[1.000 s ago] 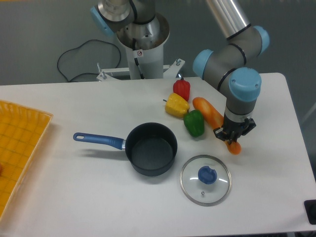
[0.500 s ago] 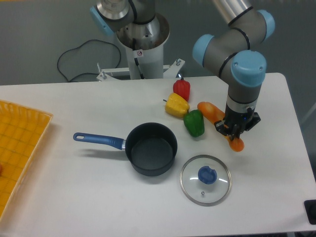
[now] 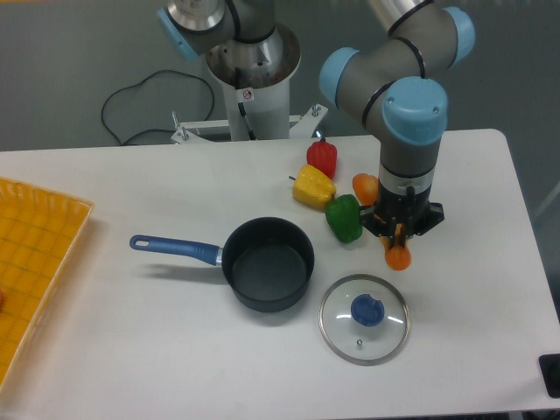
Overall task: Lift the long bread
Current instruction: 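Lift the gripped bread end up off the table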
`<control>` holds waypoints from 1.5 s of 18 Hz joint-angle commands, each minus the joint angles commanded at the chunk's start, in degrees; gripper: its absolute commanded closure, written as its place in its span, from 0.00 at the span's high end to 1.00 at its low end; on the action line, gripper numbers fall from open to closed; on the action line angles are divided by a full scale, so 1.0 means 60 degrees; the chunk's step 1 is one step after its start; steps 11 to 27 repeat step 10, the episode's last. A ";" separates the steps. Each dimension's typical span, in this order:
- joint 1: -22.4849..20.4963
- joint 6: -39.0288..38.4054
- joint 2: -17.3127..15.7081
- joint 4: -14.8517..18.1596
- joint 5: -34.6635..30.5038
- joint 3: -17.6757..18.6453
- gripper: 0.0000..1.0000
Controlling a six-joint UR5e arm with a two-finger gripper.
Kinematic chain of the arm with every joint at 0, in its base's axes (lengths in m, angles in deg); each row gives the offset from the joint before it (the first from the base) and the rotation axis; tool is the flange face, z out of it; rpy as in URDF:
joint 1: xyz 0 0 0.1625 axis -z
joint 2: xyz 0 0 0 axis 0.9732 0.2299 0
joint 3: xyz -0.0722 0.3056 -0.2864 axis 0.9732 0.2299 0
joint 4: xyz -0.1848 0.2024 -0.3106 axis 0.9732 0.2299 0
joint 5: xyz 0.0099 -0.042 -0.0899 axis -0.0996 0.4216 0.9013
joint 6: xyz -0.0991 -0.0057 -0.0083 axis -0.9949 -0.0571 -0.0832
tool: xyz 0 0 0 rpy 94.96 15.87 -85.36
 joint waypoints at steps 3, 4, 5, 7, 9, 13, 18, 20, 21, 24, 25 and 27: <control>0.0000 0.1288 -0.0015 0.0204 -0.0131 0.0073 0.22; 0.0000 0.1669 -0.0029 0.0350 -0.0262 0.0059 0.22; -0.0029 0.1963 -0.0044 0.0453 -0.0322 0.0044 0.22; -0.0058 0.2389 -0.0044 0.0658 -0.0454 0.0030 0.22; -0.0088 0.2493 -0.0044 0.0718 -0.0513 0.0015 0.22; -0.0088 0.2508 -0.0044 0.0732 -0.0513 0.0000 0.22; -0.0088 0.2508 -0.0044 0.0732 -0.0513 0.0000 0.22; -0.0088 0.2508 -0.0044 0.0732 -0.0513 0.0000 0.22; -0.0088 0.2508 -0.0044 0.0732 -0.0513 0.0000 0.22; -0.0088 0.2508 -0.0044 0.0732 -0.0513 0.0000 0.22; -0.0088 0.2508 -0.0044 0.0732 -0.0513 0.0000 0.22; -0.0088 0.2508 -0.0044 0.0732 -0.0513 0.0000 0.22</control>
